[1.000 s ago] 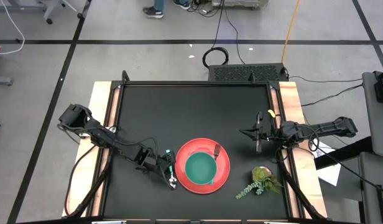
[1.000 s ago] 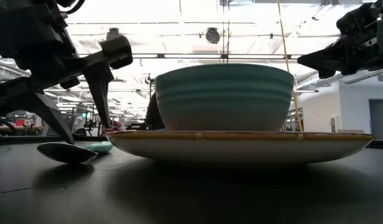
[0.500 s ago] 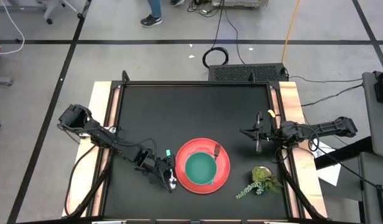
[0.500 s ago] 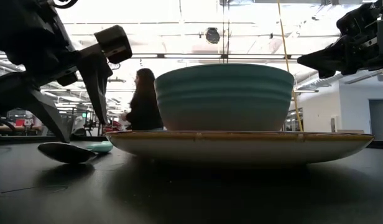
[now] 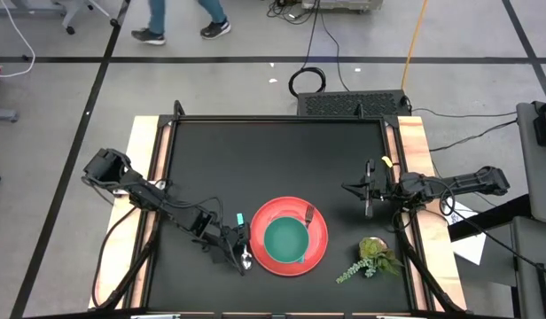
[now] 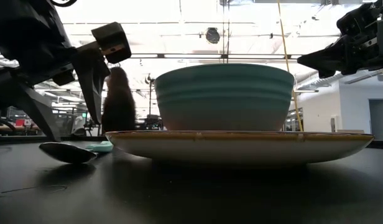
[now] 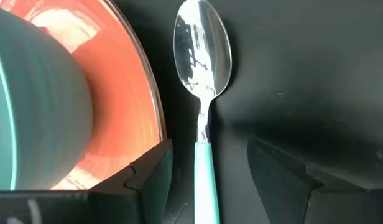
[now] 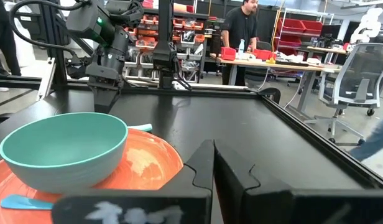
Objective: Set table place
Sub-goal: Put the light green spoon into the green bowl
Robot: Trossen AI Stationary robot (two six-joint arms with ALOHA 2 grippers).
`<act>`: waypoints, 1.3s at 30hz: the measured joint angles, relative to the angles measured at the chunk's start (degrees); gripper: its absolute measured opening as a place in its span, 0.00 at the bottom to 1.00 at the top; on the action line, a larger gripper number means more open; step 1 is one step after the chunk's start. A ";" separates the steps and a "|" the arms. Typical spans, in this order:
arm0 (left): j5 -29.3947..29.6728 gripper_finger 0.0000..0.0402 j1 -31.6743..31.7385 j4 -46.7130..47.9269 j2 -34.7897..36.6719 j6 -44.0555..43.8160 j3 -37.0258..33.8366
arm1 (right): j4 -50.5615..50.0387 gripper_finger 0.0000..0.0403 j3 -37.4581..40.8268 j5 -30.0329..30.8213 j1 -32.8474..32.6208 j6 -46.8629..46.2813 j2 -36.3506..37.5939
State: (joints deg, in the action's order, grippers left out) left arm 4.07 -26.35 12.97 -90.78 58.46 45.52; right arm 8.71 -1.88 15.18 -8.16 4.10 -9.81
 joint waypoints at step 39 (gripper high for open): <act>-9.24 0.10 6.47 1.87 -6.67 -6.13 3.81 | 0.00 0.00 0.01 0.00 0.00 0.00 -0.14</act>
State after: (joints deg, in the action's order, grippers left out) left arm -5.17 -19.88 14.84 -97.45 52.32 49.33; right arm 8.71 -1.87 15.18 -8.16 4.10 -9.96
